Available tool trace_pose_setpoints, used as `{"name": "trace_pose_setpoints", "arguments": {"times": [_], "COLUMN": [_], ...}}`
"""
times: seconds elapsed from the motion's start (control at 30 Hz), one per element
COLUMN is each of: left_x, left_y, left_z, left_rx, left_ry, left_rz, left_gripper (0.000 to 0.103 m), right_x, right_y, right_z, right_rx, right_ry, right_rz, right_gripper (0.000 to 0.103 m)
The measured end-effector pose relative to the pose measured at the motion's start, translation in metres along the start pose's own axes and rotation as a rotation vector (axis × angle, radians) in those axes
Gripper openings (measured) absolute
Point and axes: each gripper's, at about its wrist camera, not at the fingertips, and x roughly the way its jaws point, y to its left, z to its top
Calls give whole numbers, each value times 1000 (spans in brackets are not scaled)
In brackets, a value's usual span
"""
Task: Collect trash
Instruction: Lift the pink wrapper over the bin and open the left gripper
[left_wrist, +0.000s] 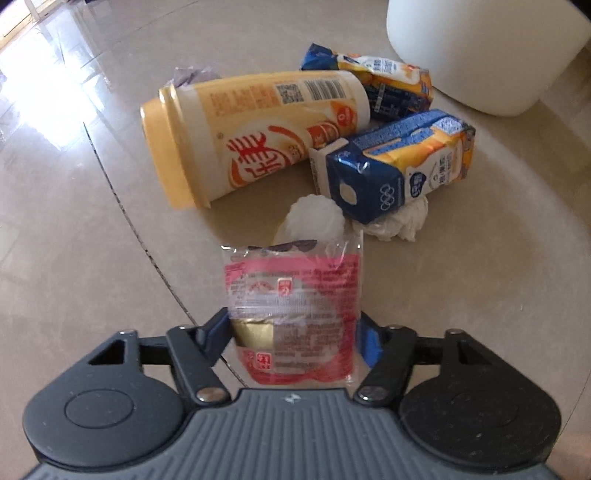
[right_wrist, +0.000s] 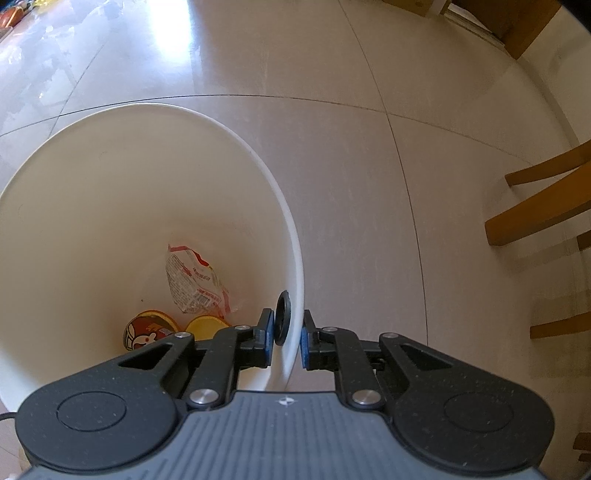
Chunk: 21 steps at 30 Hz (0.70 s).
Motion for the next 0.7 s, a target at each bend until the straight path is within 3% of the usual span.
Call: {"name": "trace_pose_setpoints", "arguments": {"times": [0.17,0.43,0.7], "left_x": [-21,-80,-163], "left_y": [0,10,2], "left_z": [5,24,86], "left_rx": [-23,-35,-67], "left_ry": [7,15,-76], "left_rz": [9,61,54], "left_gripper": [56,56,56], "right_x": [-2,3,1], "right_y": [-1,-5,-15], "right_z": [-2,-8,-2], "right_rx": [-6,2,23], "right_ry": [-6,16,37], "right_rz": [2,34,65], "right_gripper": [17,16,13]}}
